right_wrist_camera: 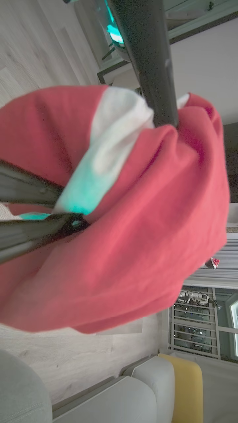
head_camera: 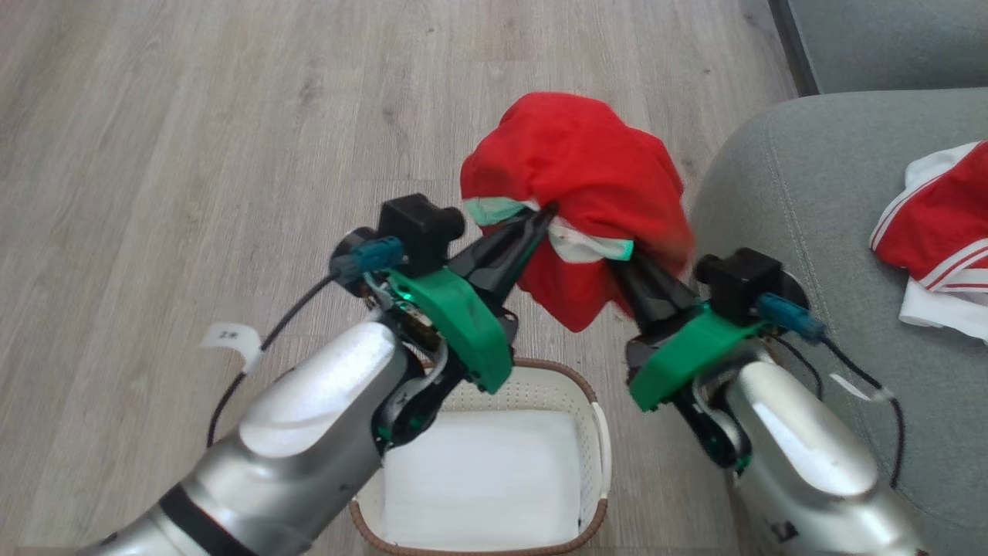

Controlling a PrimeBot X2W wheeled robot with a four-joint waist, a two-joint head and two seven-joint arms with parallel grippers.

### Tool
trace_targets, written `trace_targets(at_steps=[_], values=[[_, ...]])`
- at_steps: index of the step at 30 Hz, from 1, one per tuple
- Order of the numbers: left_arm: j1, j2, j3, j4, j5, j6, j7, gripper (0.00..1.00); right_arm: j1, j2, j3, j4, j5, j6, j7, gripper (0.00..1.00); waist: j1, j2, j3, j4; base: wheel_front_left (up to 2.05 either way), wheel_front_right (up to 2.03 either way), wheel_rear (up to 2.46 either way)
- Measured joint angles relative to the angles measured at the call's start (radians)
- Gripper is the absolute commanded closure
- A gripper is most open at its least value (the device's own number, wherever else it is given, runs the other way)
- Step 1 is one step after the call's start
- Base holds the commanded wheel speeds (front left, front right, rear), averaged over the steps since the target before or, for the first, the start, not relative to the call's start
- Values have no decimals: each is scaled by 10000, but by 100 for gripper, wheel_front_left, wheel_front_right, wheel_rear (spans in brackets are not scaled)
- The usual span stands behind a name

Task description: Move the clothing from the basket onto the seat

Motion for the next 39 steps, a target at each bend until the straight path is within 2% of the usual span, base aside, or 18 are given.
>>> trace_targets(at_steps=[9, 10, 11, 12, 25, 39], values=[[374, 142, 36, 73, -56, 107, -29, 100, 852, -318, -752, -903, 25, 0, 0, 100, 0, 0, 60, -151, 0, 0, 0], [374, 140, 27, 73, -56, 127, -31, 87, 910, -345, -823, -1024, 25, 0, 0, 100, 0, 0, 63, -189, 0, 0, 0], [373, 134, 21, 71, -56, 169, -36, 38, 964, -374, -895, -1149, 23, 0, 0, 100, 0, 0, 66, -235, 0, 0, 0], [374, 128, 10, 71, -56, 176, -77, 0, 1001, -395, -997, -1260, 23, 2, 0, 100, 0, 0, 68, -284, 0, 0, 0], [631, 56, -378, -98, 163, 253, -485, 0, 1763, -1135, -3227, -2665, -272, 0, 0, 100, 0, 0, 201, -1373, 0, 0, 0], [624, -167, -621, 102, 717, 309, -974, 0, 2263, -1450, -4380, -4341, -284, 0, 0, 100, 0, 0, 635, -3051, 0, 0, 0]])
